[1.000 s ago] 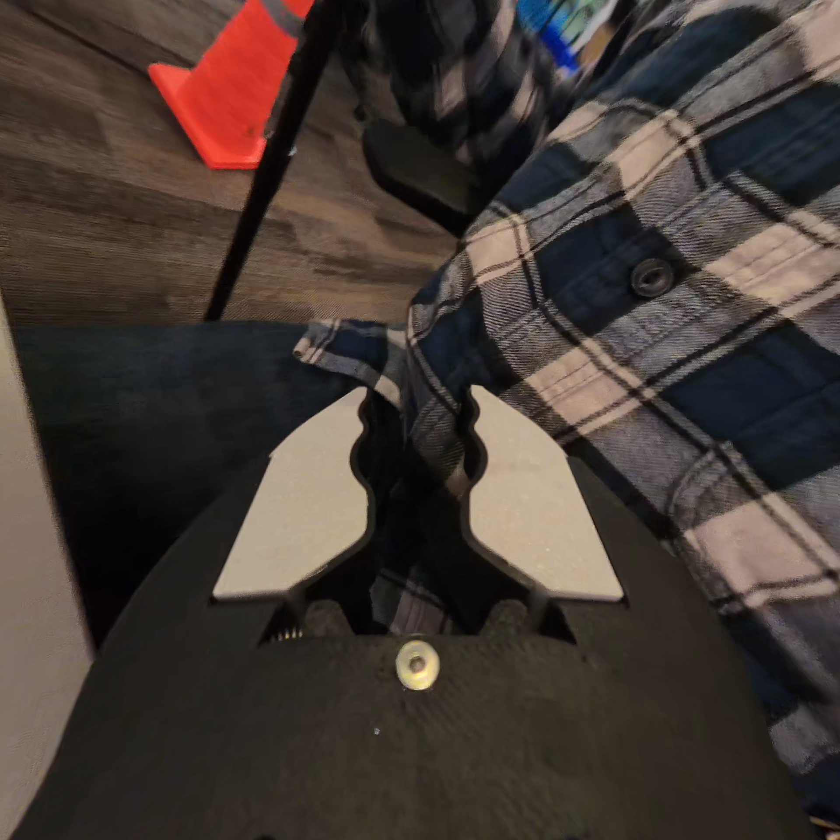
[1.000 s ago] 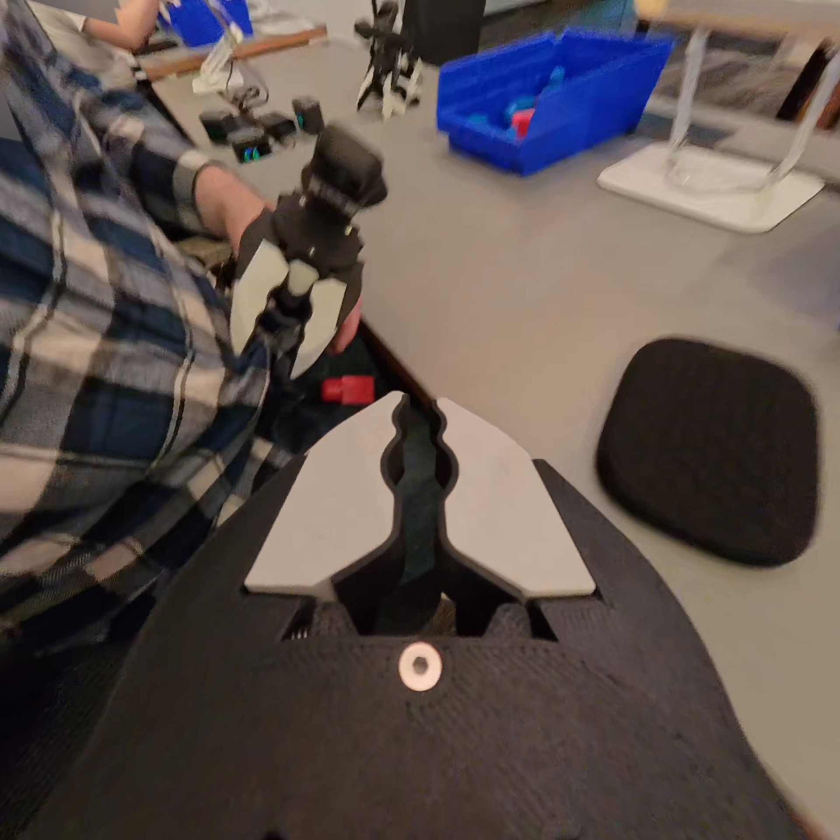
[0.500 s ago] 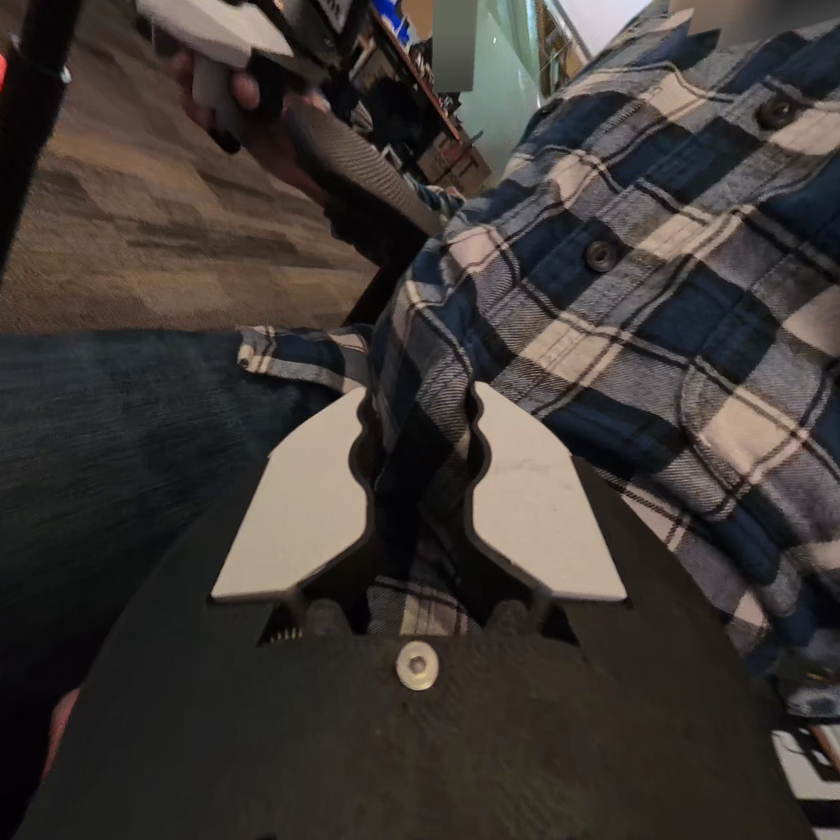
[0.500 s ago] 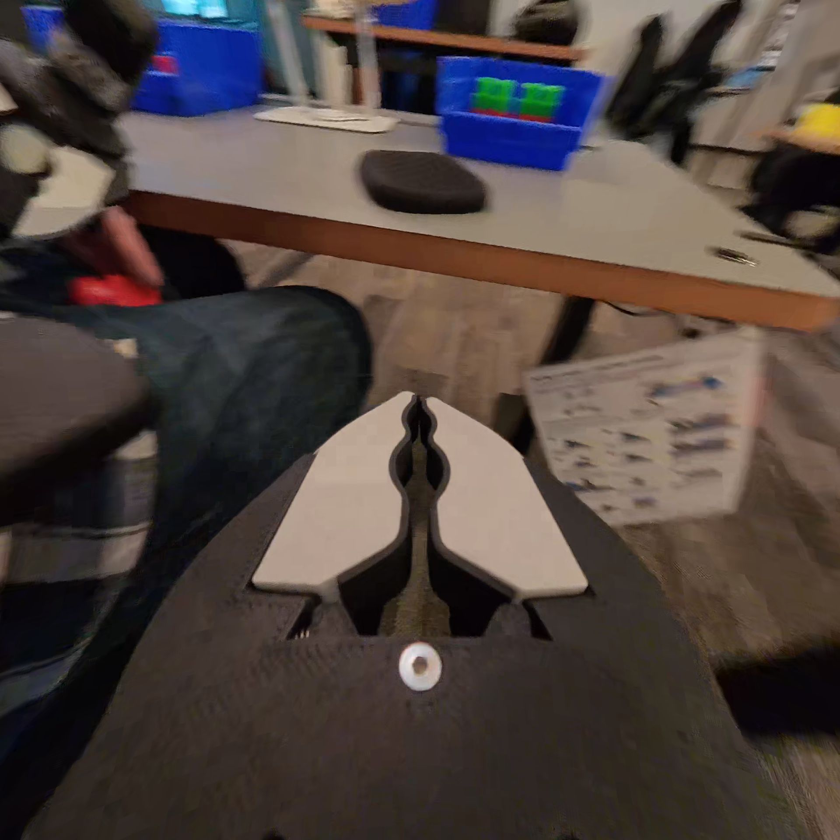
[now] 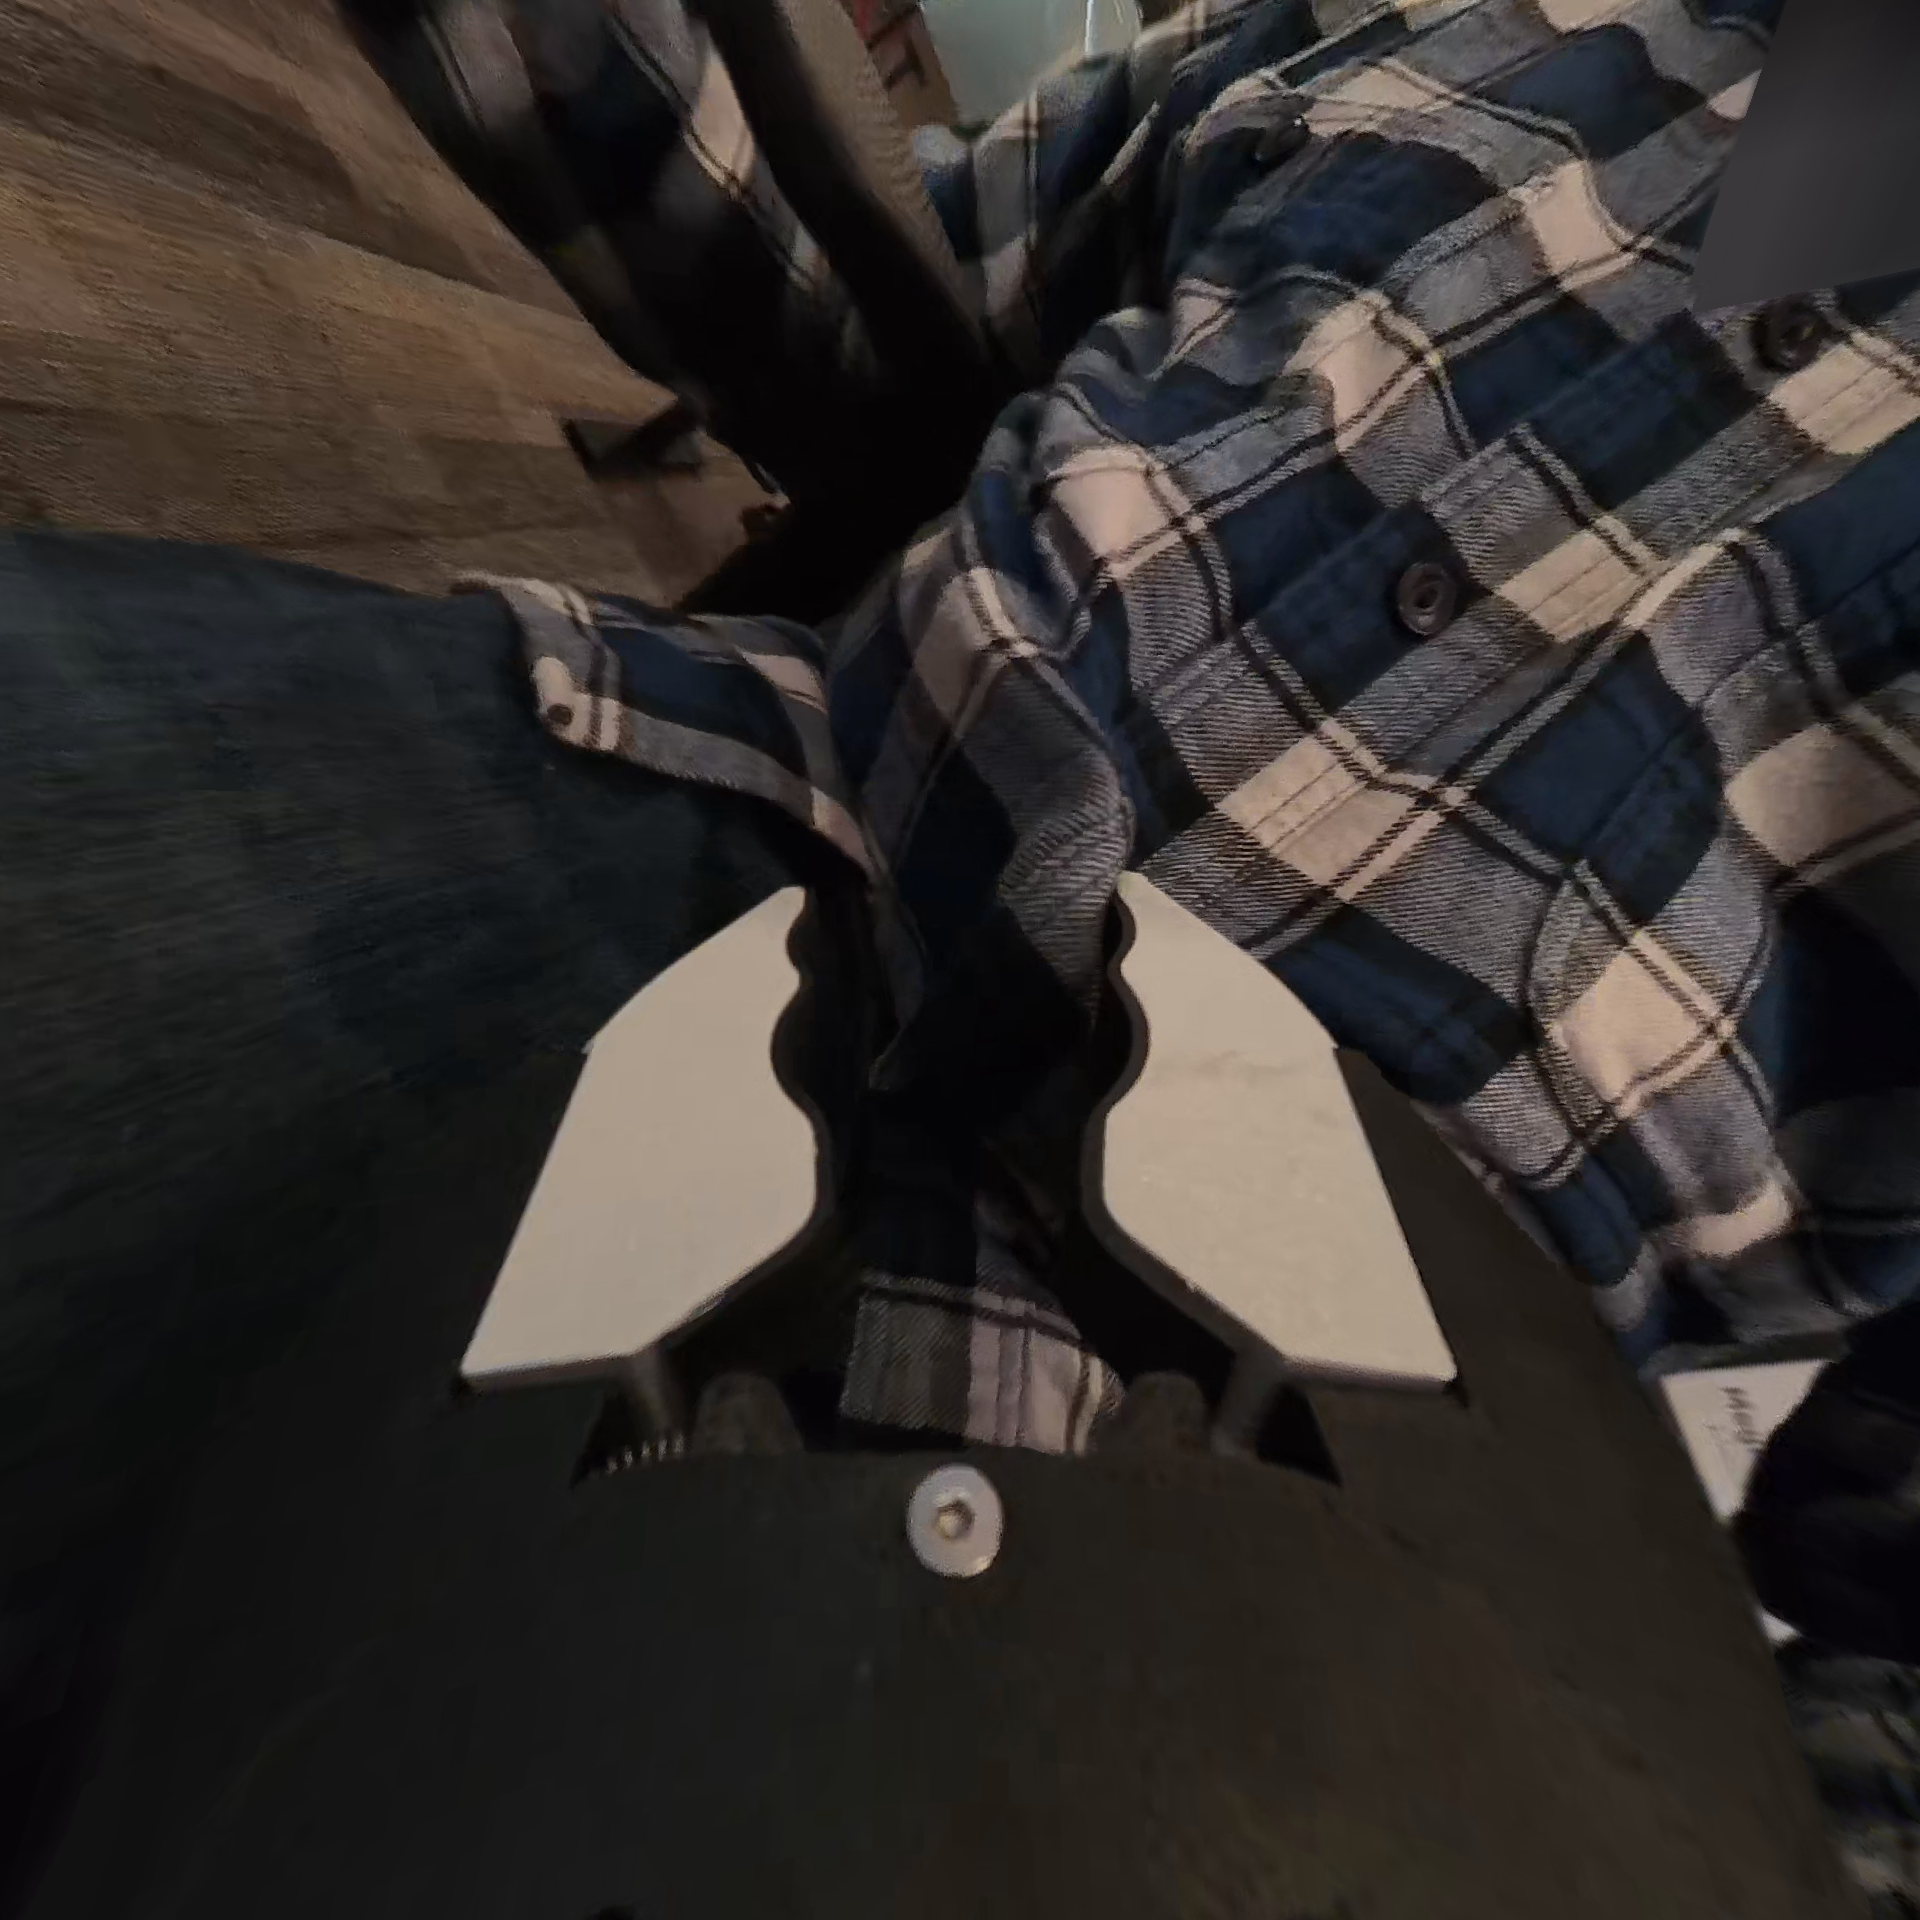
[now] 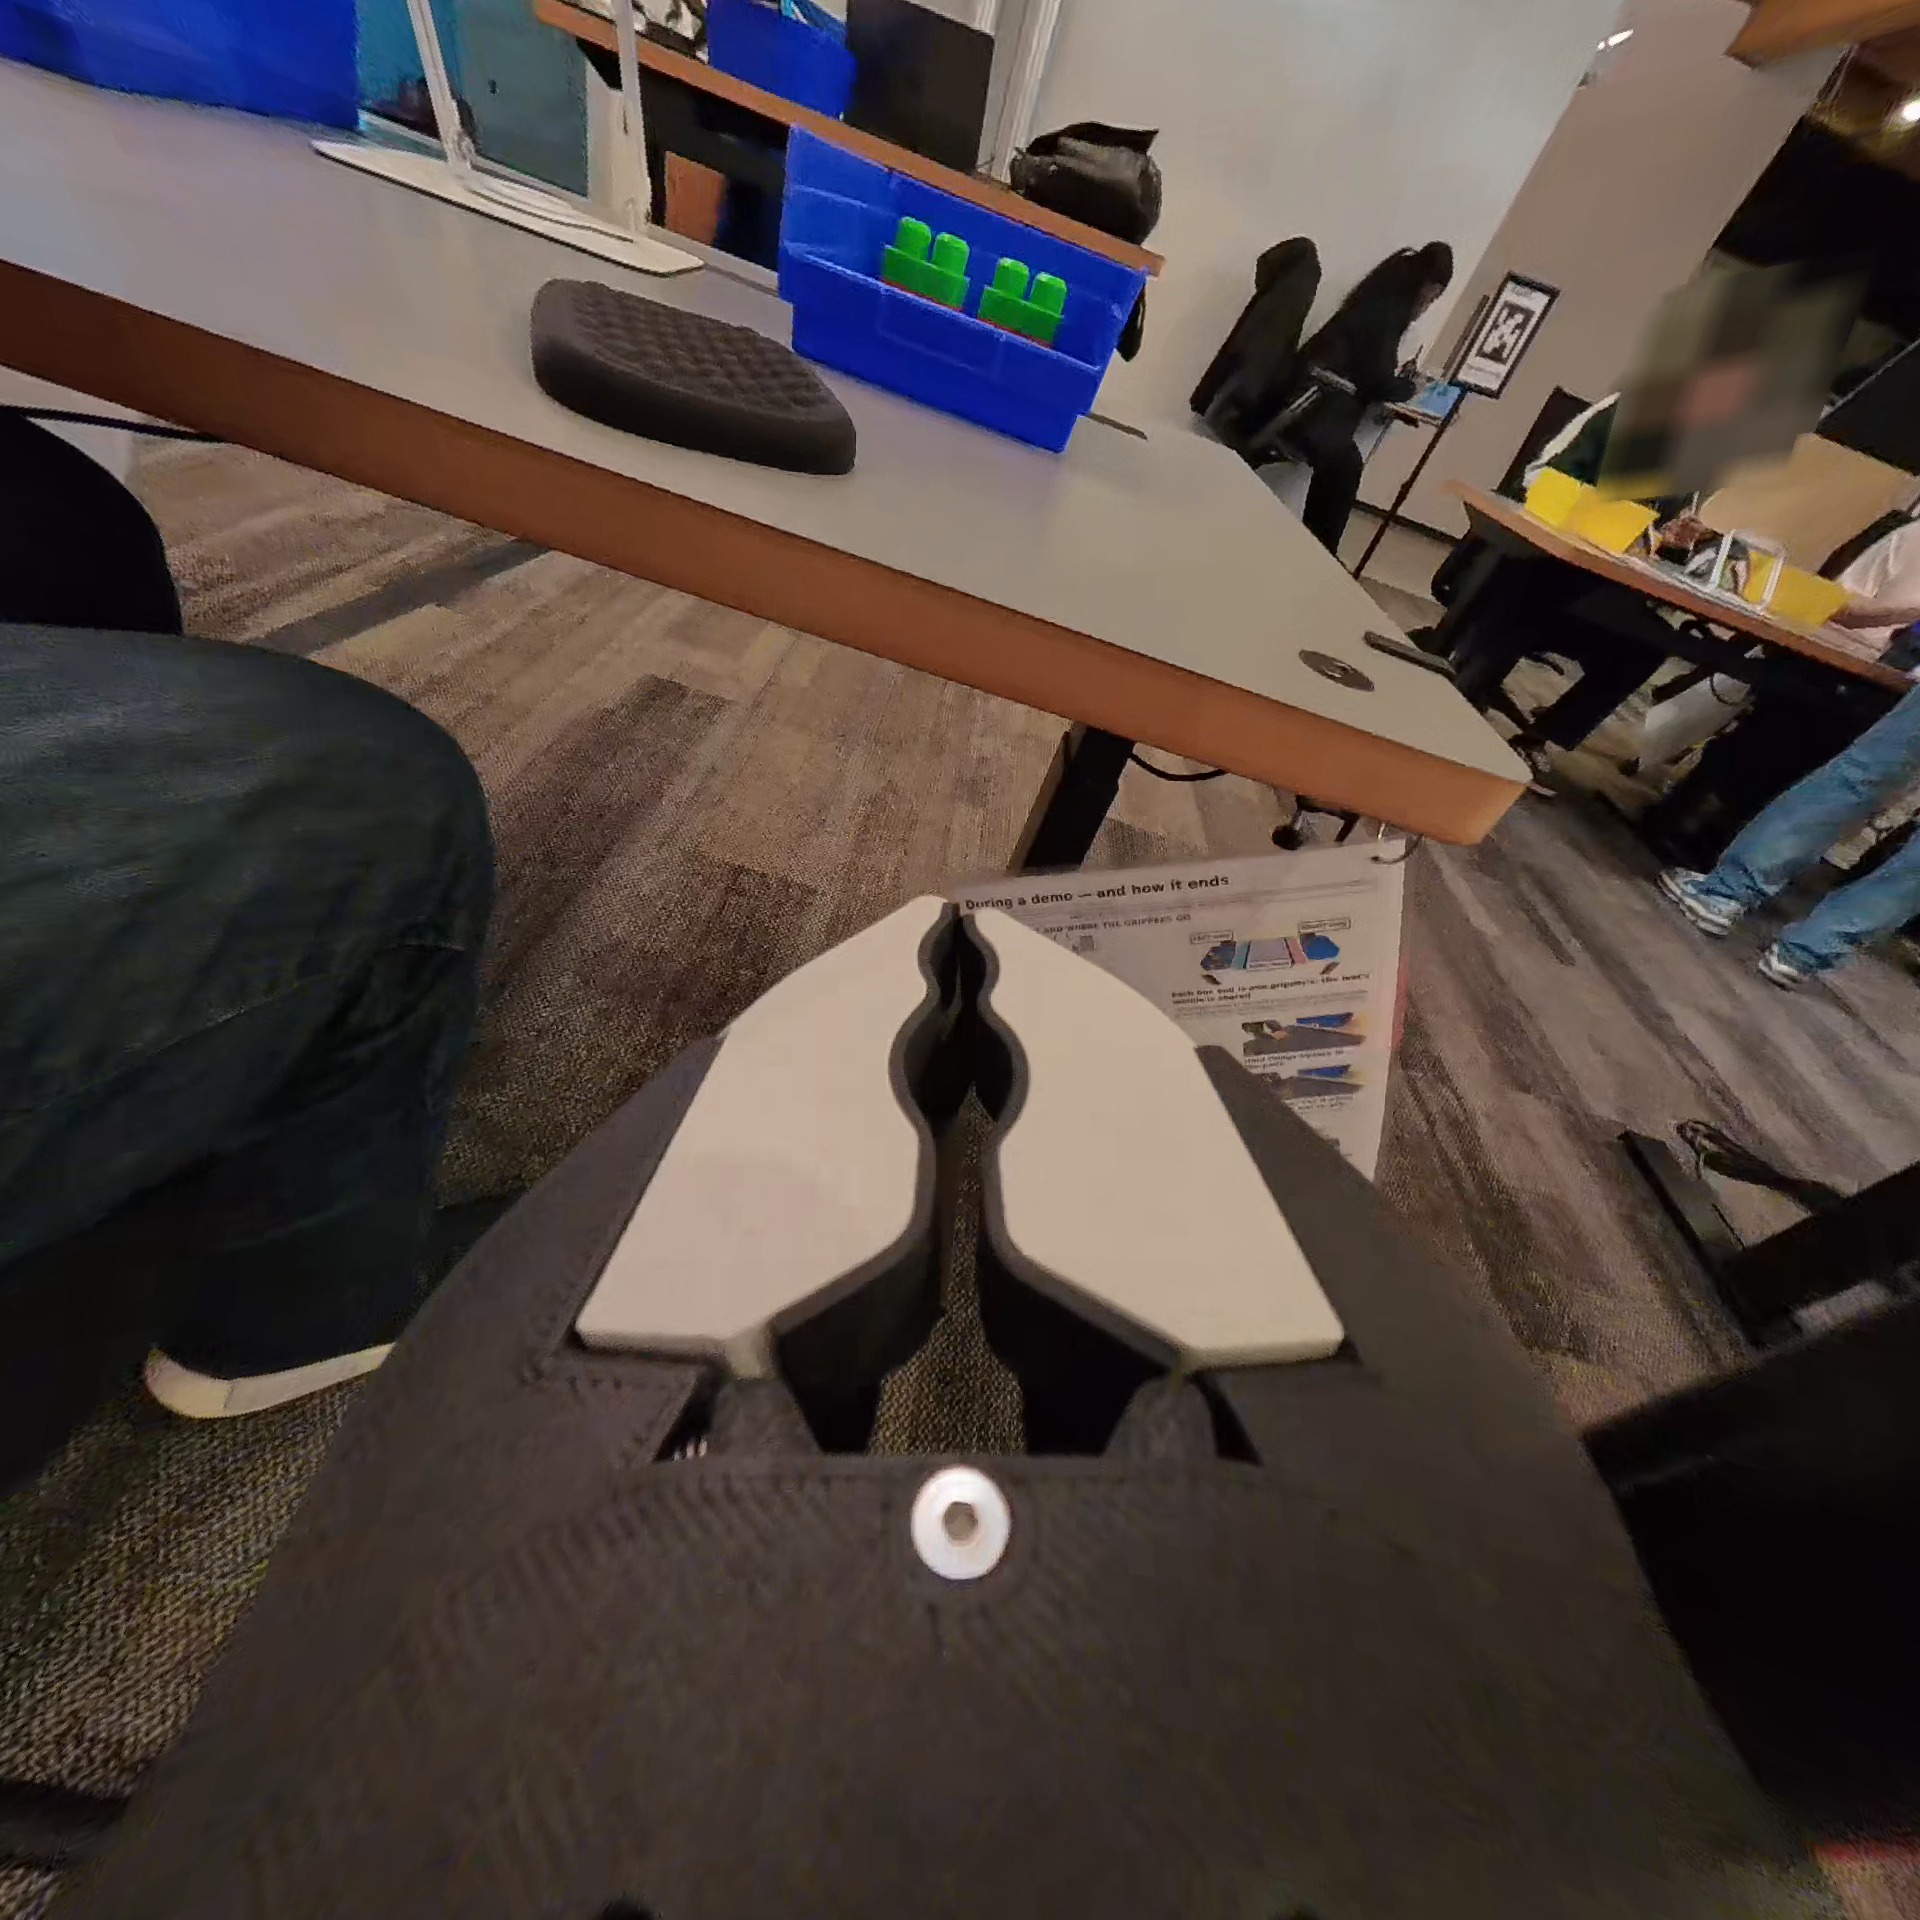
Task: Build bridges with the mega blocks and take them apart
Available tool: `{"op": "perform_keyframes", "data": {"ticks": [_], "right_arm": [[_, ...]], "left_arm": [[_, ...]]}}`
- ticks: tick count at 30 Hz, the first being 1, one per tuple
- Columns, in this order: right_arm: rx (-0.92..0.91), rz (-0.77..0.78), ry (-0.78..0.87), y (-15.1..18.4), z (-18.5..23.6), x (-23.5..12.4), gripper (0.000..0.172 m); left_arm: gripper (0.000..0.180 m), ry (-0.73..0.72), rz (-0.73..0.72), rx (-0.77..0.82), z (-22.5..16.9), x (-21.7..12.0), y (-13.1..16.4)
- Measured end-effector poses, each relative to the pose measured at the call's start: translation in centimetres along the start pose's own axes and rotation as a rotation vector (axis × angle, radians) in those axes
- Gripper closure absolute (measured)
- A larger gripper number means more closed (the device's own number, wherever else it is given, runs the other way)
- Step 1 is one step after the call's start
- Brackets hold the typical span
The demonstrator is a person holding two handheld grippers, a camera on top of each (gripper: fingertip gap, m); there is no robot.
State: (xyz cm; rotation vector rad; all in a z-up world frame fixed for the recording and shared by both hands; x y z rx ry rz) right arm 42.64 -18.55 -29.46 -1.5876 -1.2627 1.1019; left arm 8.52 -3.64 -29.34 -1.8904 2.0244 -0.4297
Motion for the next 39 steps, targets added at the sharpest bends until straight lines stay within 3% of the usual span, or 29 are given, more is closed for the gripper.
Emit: {"op": "perform_keyframes", "data": {"ticks": [4, 8, 10, 14, 19, 25, 29, 33, 35, 39], "right_arm": [[-0.087, 0.018, 0.033, -0.1, -0.8, 0.6, 0.171], [-0.086, 0.018, 0.057, -0.3, -2.4, -1.2, 0.171], [-0.091, 0.014, 0.08, -0.3, -3.4, -2.8, 0.171], [-0.104, 0.01, 0.144, -1.4, -5.7, -7.1, 0.171], [-0.099, 0.027, 0.26, -1.9, -8.1, -13.5, 0.171], [-0.065, 0.073, 0.437, 0.3, -8.8, -20.8, 0.172], [-0.048, 0.114, 0.49, 2.1, -8.2, -23.8, 0.171], [-0.033, 0.176, 0.488, 4.5, -7.5, -25.0, 0.172], [-0.028, 0.206, 0.487, 5.5, -7.0, -25.3, 0.172], [0.005, 0.224, 0.491, 5.8, -7.0, -26.3, 0.171]], "left_arm": [[0.133, 0.01, 0.005, -0.005, 0.1, 0.6, 0.1], [0.154, -0.039, 0.003, 0.096, -0.9, 0.7, -0.4], [0.164, -0.077, 0.005, 0.153, -1.4, 1.0, -0.8], [0.167, -0.188, 0.028, 0.235, -1.8, 1.3, -1.9], [0.18, -0.458, 0.171, 0.379, -3.7, -0.2, -4.5], [0.18, -0.807, 0.303, 0.458, -6.4, -5.8, -7.9], [0.18, -0.991, 0.104, 0.467, -6.7, -13.5, -9.2], [0.18, -1.094, -0.127, 0.419, -5.6, -21.3, -8.1], [0.18, -1.155, -0.165, 0.378, -4.7, -24.1, -7.1], [0.18, -1.129, -0.243, 0.311, -3.4, -27.0, -6.1]]}}
Point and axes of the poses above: each gripper's, where its closed fingertips meet, x out along the fingers, y out of its underside, z = x × y across the jaws, the point moved 7 cm from there along -x, back along the fingers, and after that the axes turned 2 degrees about y, right-handed, at the moved point
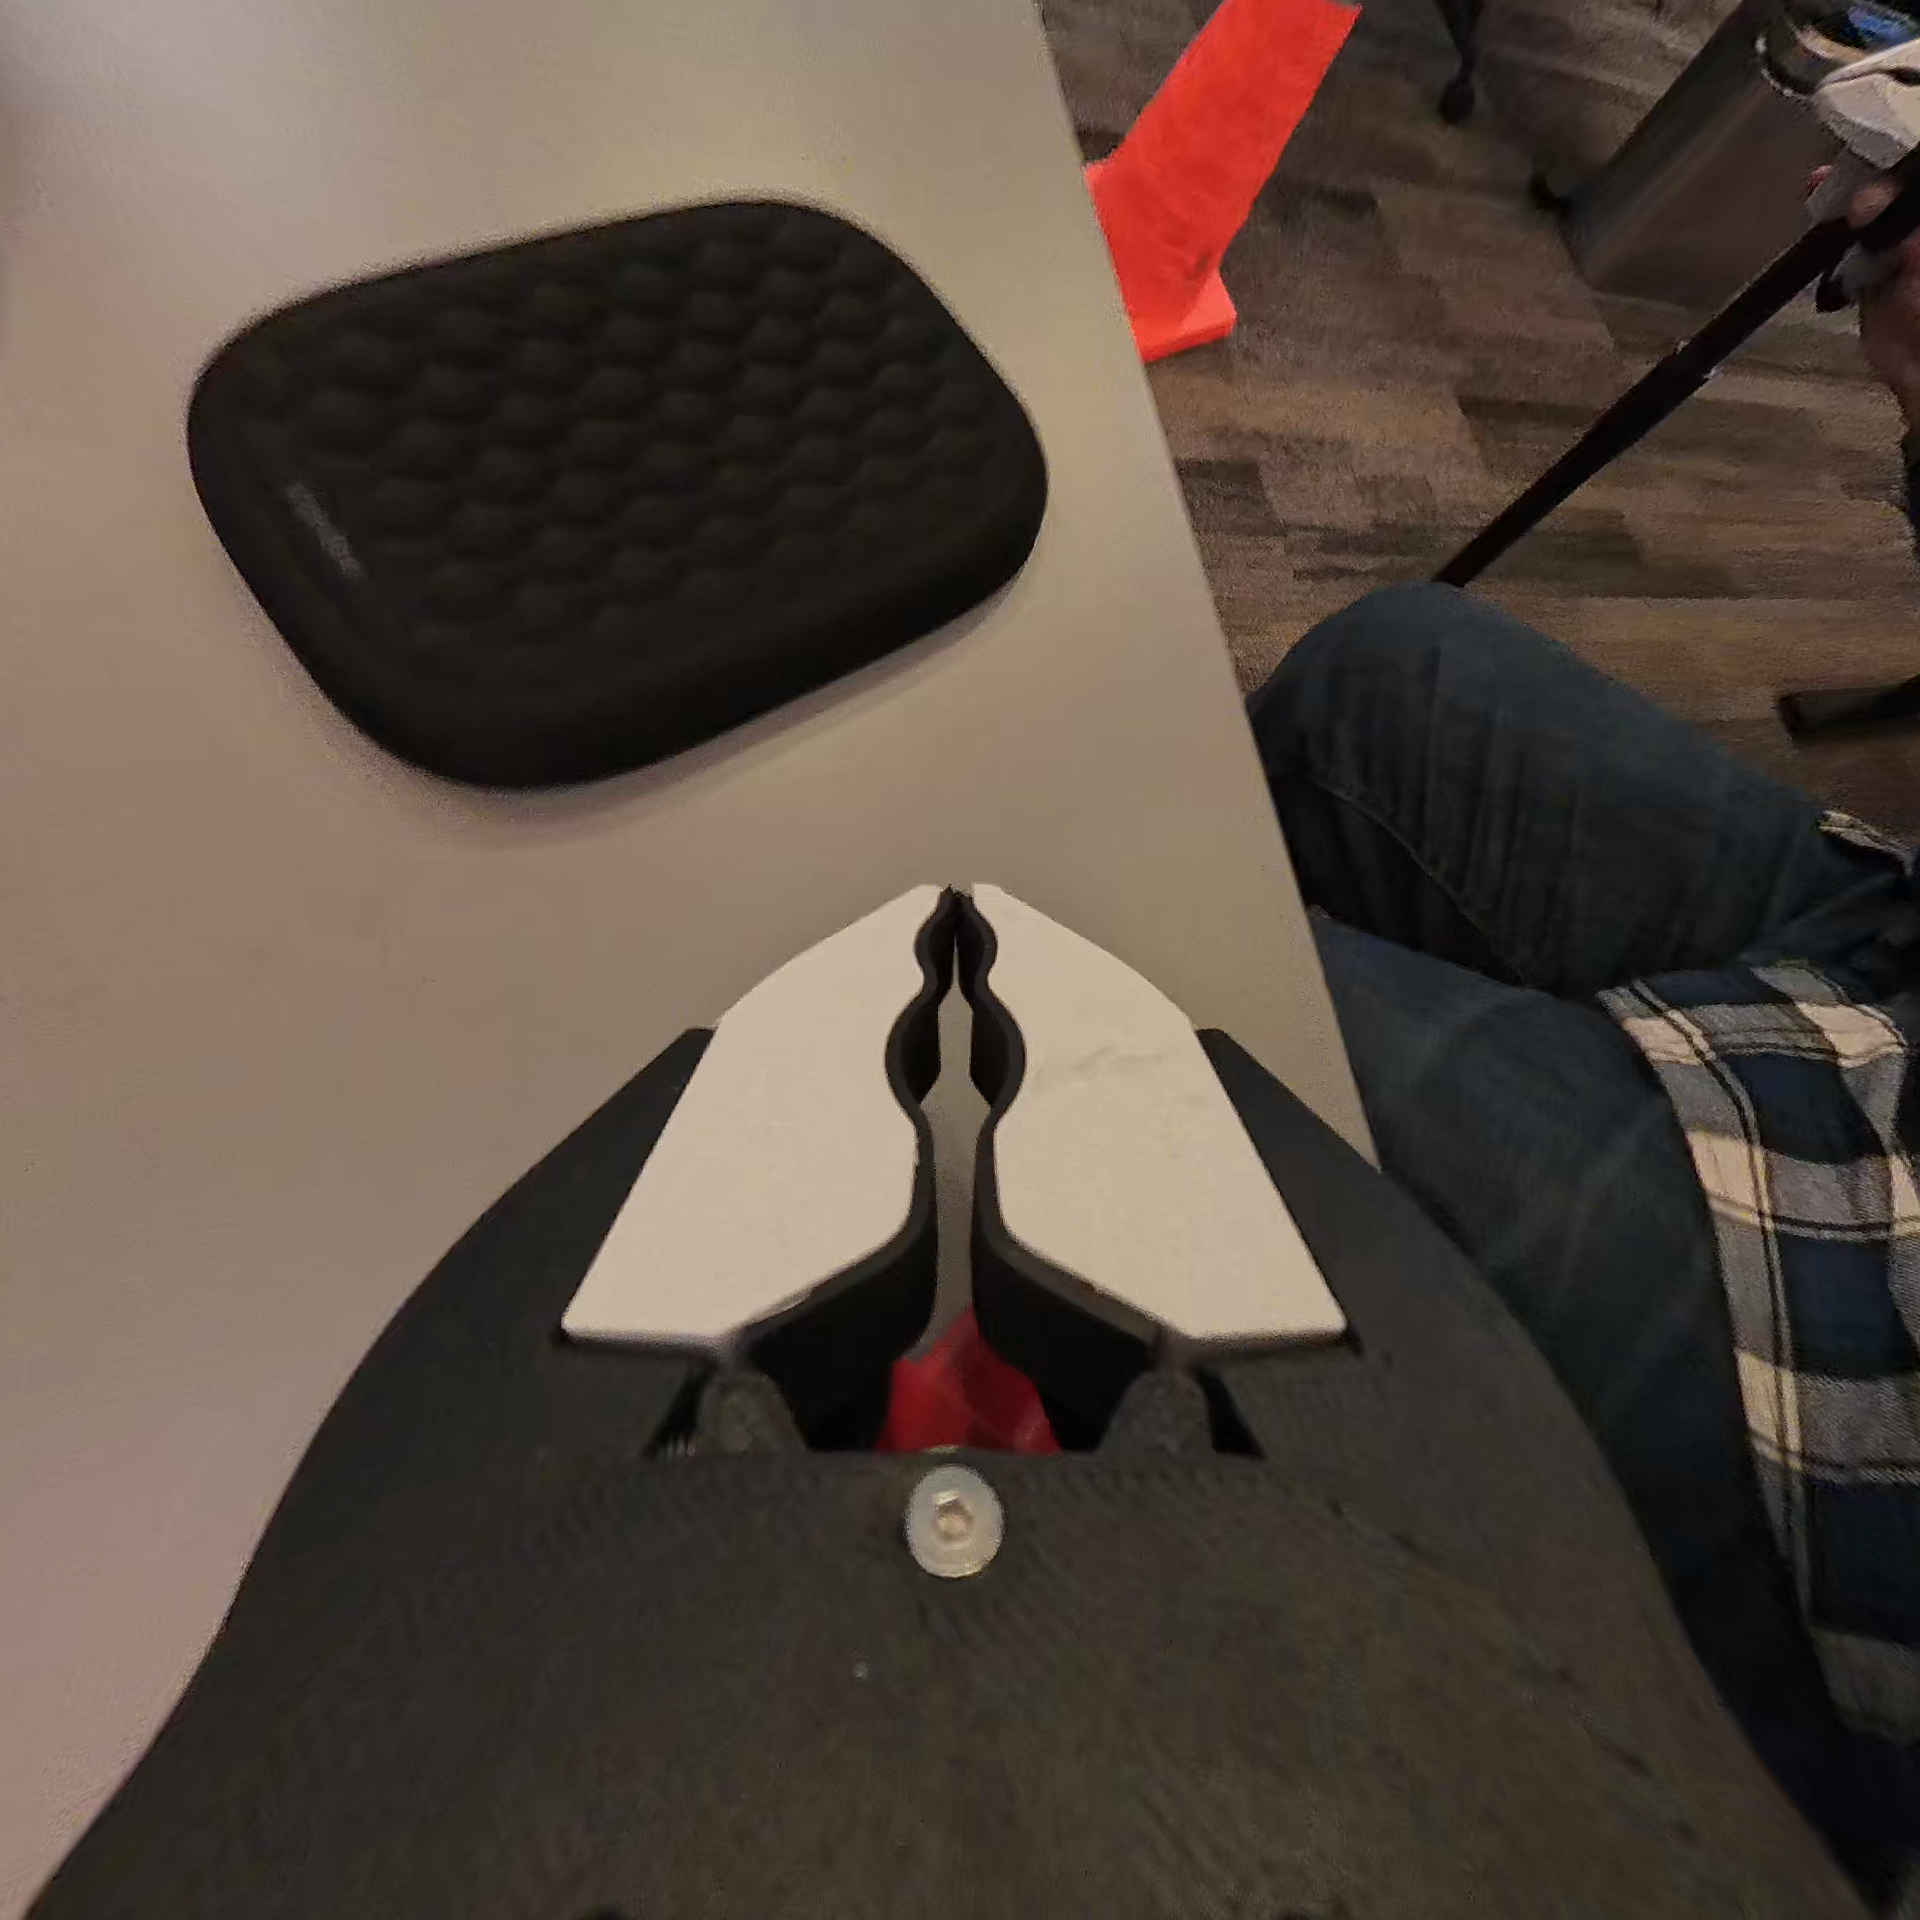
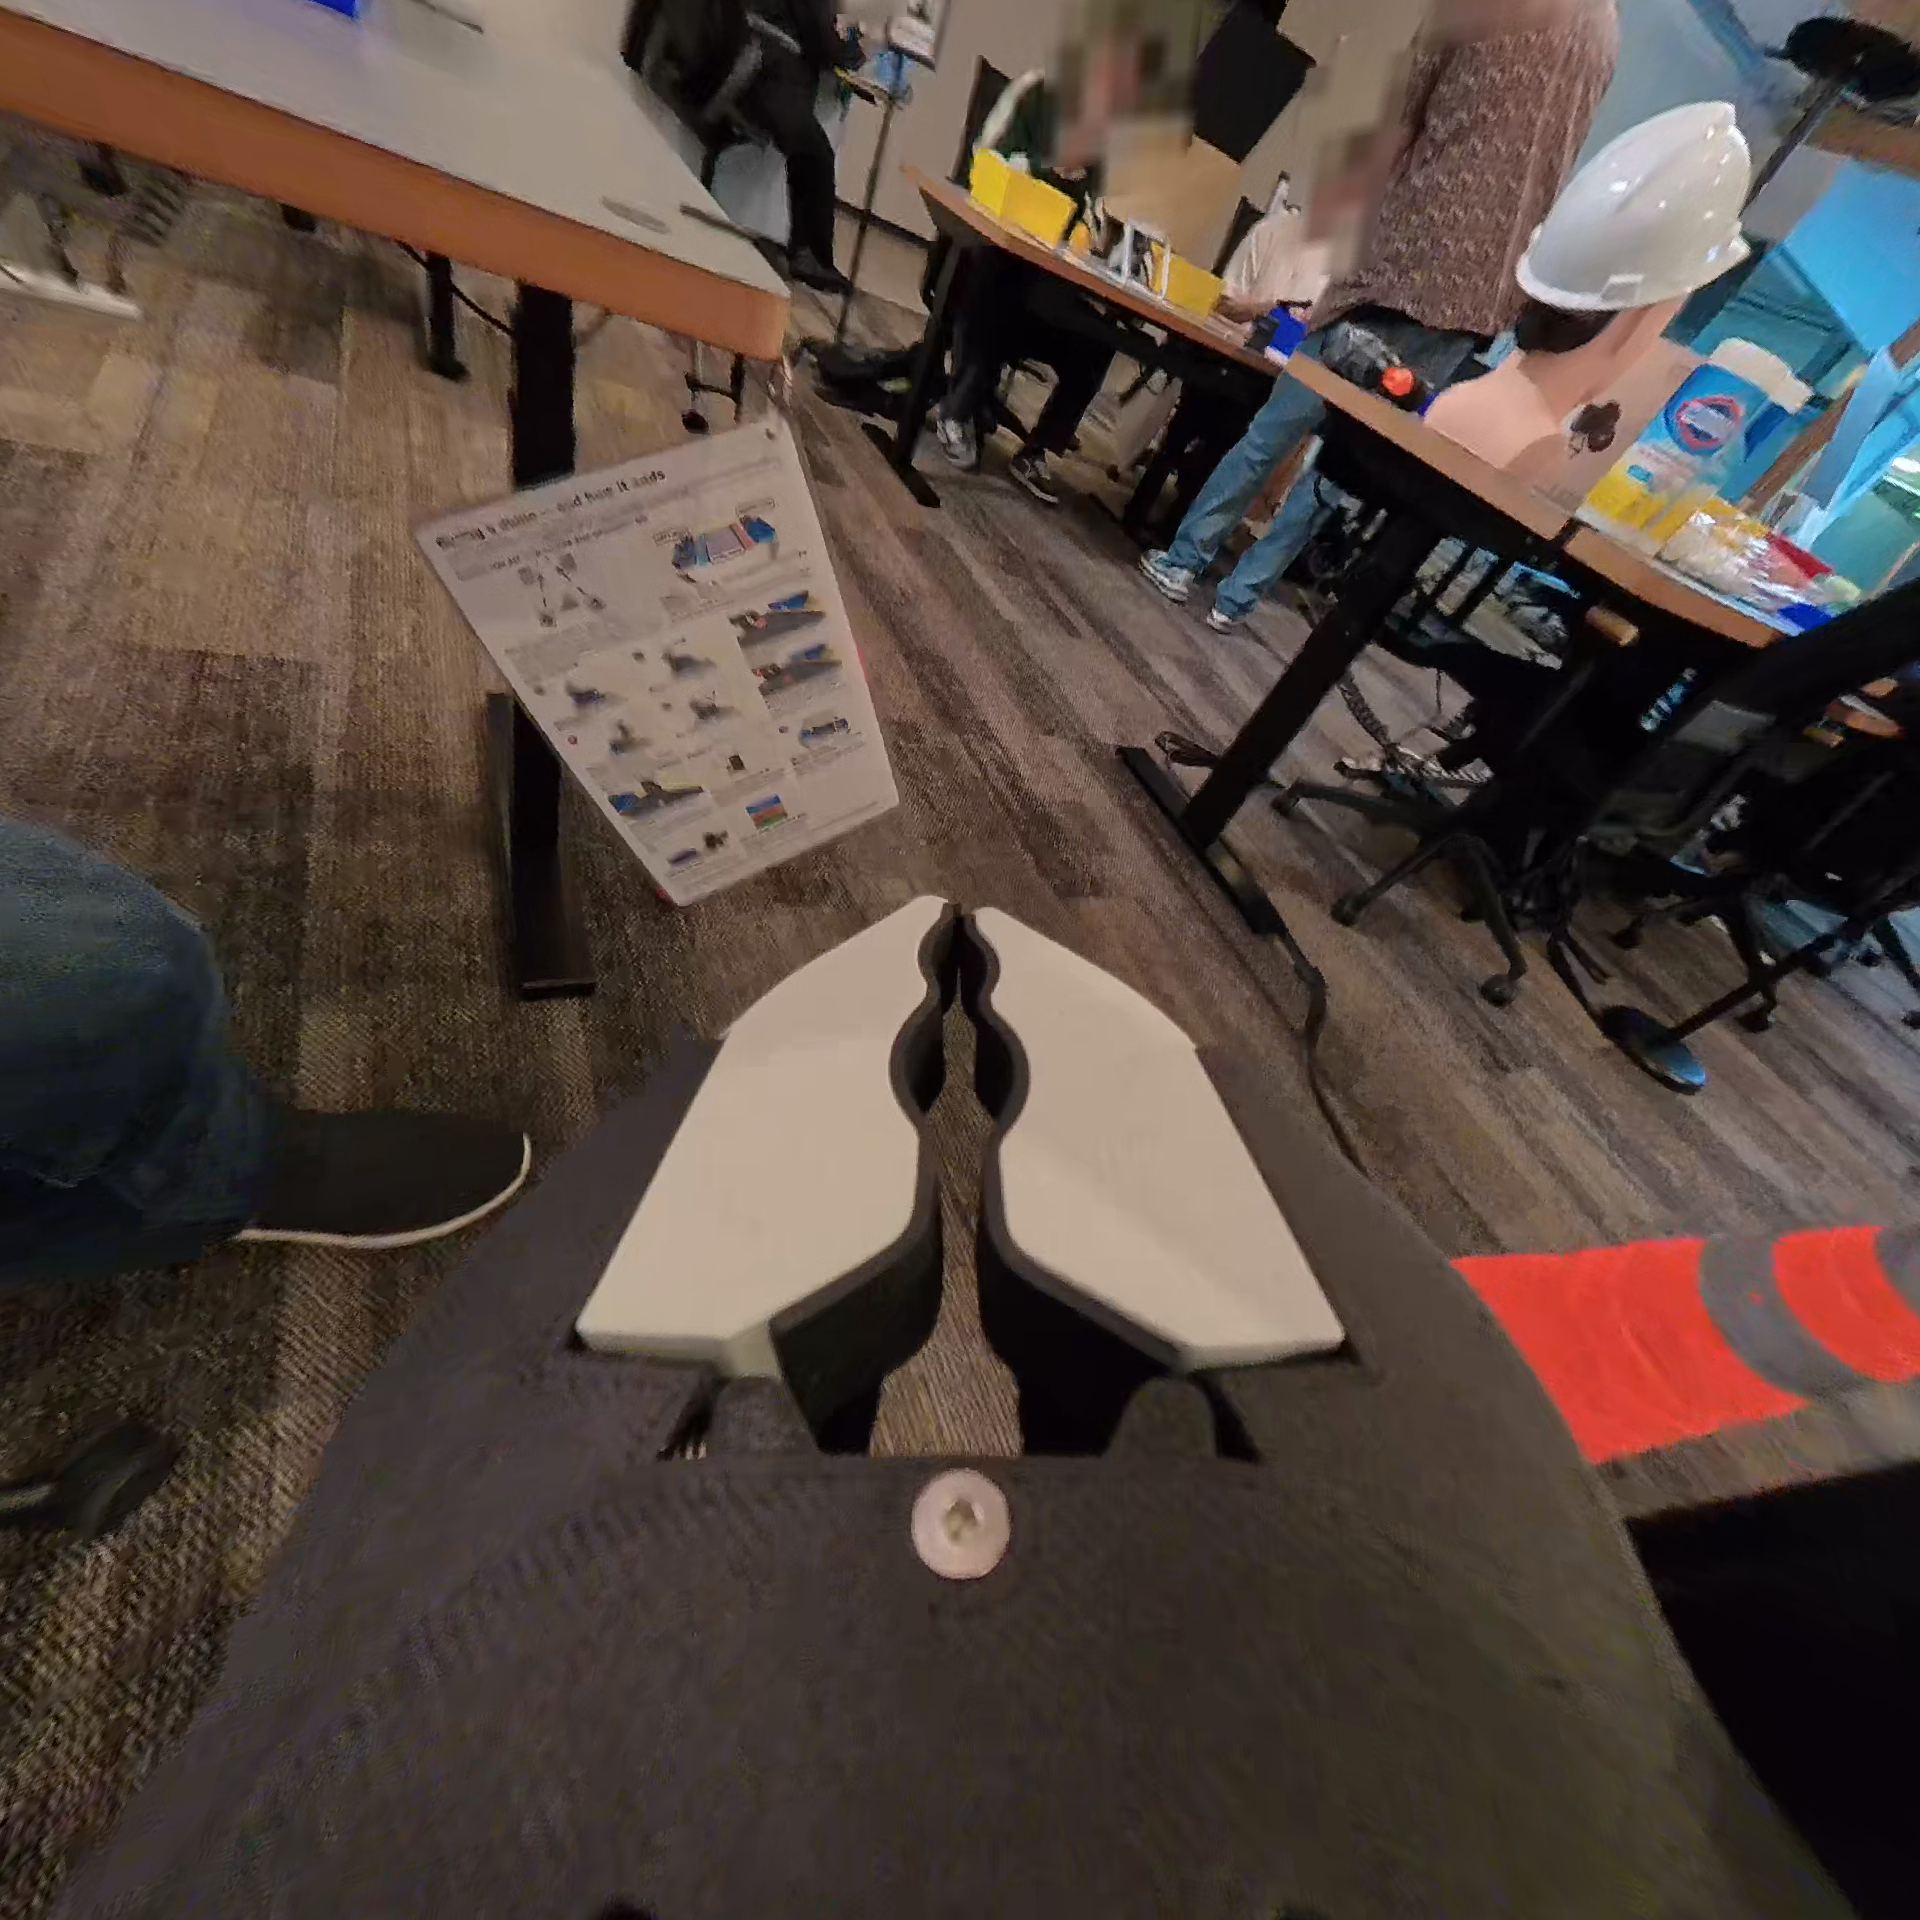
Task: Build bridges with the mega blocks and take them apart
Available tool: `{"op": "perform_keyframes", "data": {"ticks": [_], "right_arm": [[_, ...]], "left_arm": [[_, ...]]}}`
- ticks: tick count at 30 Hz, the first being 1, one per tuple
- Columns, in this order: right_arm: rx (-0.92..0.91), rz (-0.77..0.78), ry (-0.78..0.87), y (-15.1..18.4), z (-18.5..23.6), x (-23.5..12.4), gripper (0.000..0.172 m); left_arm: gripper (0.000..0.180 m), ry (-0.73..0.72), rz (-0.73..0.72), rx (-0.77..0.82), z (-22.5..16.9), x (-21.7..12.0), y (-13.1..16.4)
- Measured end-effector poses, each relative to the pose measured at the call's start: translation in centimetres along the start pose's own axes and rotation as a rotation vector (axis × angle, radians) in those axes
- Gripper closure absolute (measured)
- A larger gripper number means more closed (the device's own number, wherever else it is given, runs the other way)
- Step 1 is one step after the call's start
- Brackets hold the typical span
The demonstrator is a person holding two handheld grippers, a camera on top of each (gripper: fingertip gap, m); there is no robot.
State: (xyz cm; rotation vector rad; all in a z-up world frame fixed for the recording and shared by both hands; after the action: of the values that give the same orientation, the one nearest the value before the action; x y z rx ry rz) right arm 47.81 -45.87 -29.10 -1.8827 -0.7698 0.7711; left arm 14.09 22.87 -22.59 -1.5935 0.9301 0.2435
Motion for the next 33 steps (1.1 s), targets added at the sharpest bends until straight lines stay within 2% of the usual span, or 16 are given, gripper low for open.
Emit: {"op": "perform_keyframes", "data": {"ticks": [4, 6, 10, 12, 15, 18, 21, 24, 28, 31, 33], "right_arm": [[0.001, 0.097, -0.012, 0.6, 0.2, -0.7, 0.172], [0.056, 0.133, -0.036, 0.5, 0.7, -1.0, 0.172], [0.193, 0.256, -0.044, 0.5, 2.9, -2.4, 0.172], [0.28, 0.33, -0.048, 0.5, 5.7, -3.7, 0.172], [0.343, 0.429, -0.11, 0.2, 11.4, -5.3, 0.172], [0.291, 0.425, -0.264, -2.1, 16.2, -3.9, 0.172], [0.246, 0.369, -0.395, -4.8, 18.1, 1.6, 0.171], [0.23, 0.3, -0.484, -5.7, 18.3, 9.6, 0.171], [0.279, 0.259, -0.6, -3.9, 16.5, 21.0, 0.171], [0.309, 0.225, -0.622, -1.6, 14.0, 28.3, 0.172], [0.329, 0.208, -0.59, 0.5, 11.8, 32.1, 0.172]], "left_arm": [[0.18, 0.026, 0.101, -0.066, 1.9, 1.0, 1.4], [0.18, 0.055, 0.131, -0.103, 2.5, 1.3, 1.4], [0.18, 0.095, 0.197, -0.07, 2.5, 1.4, 1.0], [0.18, 0.092, 0.207, -0.014, 2.2, 1.0, 0.6], [0.18, 0.13, 0.126, 0.011, 1.7, -0.1, -0.6], [0.18, 0.17, 0.137, 0.052, 1.6, -0.6, -1.1], [0.18, 0.214, 0.064, 0.139, 1.0, -0.8, -4.3], [0.18, 0.309, -0.012, 0.263, -0.5, 1.7, -9.8], [0.173, 0.456, 0.012, 0.414, -1.4, 10.3, -17.5], [0.157, 0.618, 0.049, 0.354, -0.4, 17.9, -22.9], [0.152, 0.705, 0.14, 0.306, 1.2, 22.6, -25.4]]}}
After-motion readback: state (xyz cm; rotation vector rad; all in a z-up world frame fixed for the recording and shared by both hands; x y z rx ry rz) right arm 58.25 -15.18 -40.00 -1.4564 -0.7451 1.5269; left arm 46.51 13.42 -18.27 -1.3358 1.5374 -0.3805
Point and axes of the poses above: each gripper's, where its closed fingertips meet, x out along the fingers, y out of its underside, z = x × y across the jaws, the point moved 7 cm from there along -x, back along the fingers, and after that the axes turned 2 degrees about y, right-handed, at the moved point
